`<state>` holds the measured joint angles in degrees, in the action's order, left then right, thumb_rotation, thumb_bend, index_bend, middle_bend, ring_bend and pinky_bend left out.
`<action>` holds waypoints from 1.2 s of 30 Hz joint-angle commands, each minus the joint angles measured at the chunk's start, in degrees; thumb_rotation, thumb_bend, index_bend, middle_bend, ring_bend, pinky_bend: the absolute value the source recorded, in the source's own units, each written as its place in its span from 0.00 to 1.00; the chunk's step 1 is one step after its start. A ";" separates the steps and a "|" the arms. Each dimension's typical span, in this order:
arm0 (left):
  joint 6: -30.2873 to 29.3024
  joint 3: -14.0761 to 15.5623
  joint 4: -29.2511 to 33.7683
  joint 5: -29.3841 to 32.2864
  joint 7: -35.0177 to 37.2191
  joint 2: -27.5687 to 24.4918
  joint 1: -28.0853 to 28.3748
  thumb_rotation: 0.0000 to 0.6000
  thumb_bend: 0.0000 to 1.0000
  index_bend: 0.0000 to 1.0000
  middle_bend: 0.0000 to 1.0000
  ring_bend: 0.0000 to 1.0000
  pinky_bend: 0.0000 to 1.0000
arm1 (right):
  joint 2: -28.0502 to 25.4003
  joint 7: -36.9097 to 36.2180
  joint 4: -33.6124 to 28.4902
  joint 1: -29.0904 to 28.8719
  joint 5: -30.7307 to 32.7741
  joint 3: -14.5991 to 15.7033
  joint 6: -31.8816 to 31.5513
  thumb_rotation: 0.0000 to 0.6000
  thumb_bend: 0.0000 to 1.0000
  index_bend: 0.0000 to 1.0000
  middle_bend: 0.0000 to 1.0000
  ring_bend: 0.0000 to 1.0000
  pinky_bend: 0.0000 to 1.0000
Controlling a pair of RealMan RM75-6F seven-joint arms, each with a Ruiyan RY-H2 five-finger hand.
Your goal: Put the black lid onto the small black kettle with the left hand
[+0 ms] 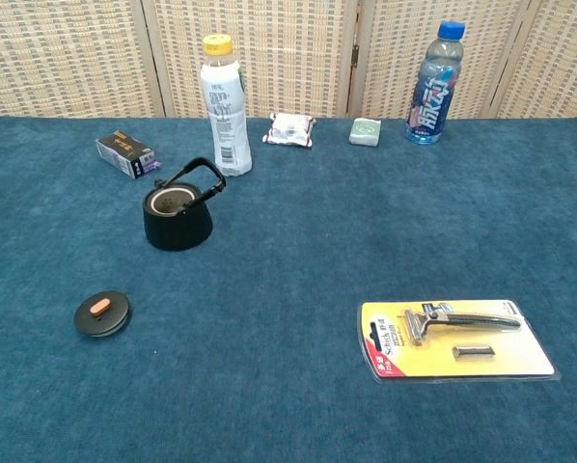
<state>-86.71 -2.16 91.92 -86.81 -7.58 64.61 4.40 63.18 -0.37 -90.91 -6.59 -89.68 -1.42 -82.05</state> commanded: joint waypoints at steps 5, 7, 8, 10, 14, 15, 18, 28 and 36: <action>0.09 -0.05 -0.12 0.09 0.84 -0.01 0.07 1.00 0.11 0.33 0.34 0.34 0.44 | -0.48 -0.64 -0.09 -0.35 -0.13 0.35 0.90 1.00 0.08 0.26 0.30 0.27 0.39; 0.29 0.09 -0.04 -0.12 0.92 -0.03 0.16 1.00 0.11 0.34 0.34 0.34 0.44 | -0.64 -0.93 -0.17 -0.31 0.05 0.26 0.79 1.00 0.08 0.26 0.30 0.27 0.39; 0.35 0.14 -0.08 -0.20 0.86 -0.02 0.19 1.00 0.11 0.34 0.34 0.34 0.44 | -0.70 -1.10 -0.23 -0.26 0.03 0.21 0.60 1.00 0.08 0.26 0.30 0.27 0.39; 0.43 0.19 -0.20 -0.33 0.72 0.15 0.28 1.00 0.11 0.35 0.34 0.34 0.44 | -0.85 -1.56 -0.31 -0.10 -0.06 0.13 0.12 1.00 0.08 0.26 0.30 0.27 0.39; 0.90 0.48 -0.42 -0.84 1.11 0.46 0.58 1.00 0.11 0.40 0.37 0.34 0.44 | -1.08 -2.15 -0.41 0.18 0.09 0.09 -0.33 1.00 0.08 0.26 0.30 0.27 0.39; 0.99 0.67 -0.36 -1.17 1.14 0.49 0.64 1.00 0.11 0.42 0.38 0.34 0.44 | -1.14 -2.28 -0.44 0.19 0.11 0.06 -0.38 1.00 0.08 0.26 0.30 0.27 0.39; 0.71 1.07 -0.35 -2.45 0.20 0.74 0.79 1.00 0.11 0.43 0.42 0.34 0.44 | -1.21 -2.51 -0.38 0.07 0.25 -0.04 -0.21 1.00 0.08 0.26 0.30 0.27 0.39; 1.41 1.33 1.02 -5.61 -2.43 0.62 2.53 1.00 0.11 0.43 0.43 0.36 0.44 | -1.32 -2.34 -0.68 0.55 0.68 -0.08 -0.75 1.00 0.08 0.26 0.30 0.27 0.39; 4.32 1.92 5.87 -8.71 -4.65 -1.56 5.19 1.00 0.11 0.36 0.78 0.71 0.56 | -1.26 -2.08 -0.59 0.08 0.62 0.13 0.36 1.00 0.08 0.26 0.30 0.27 0.39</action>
<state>-83.48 -0.48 96.70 -94.85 -12.01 63.78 8.75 61.92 -2.45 -91.50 -6.50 -89.05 -1.30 -81.71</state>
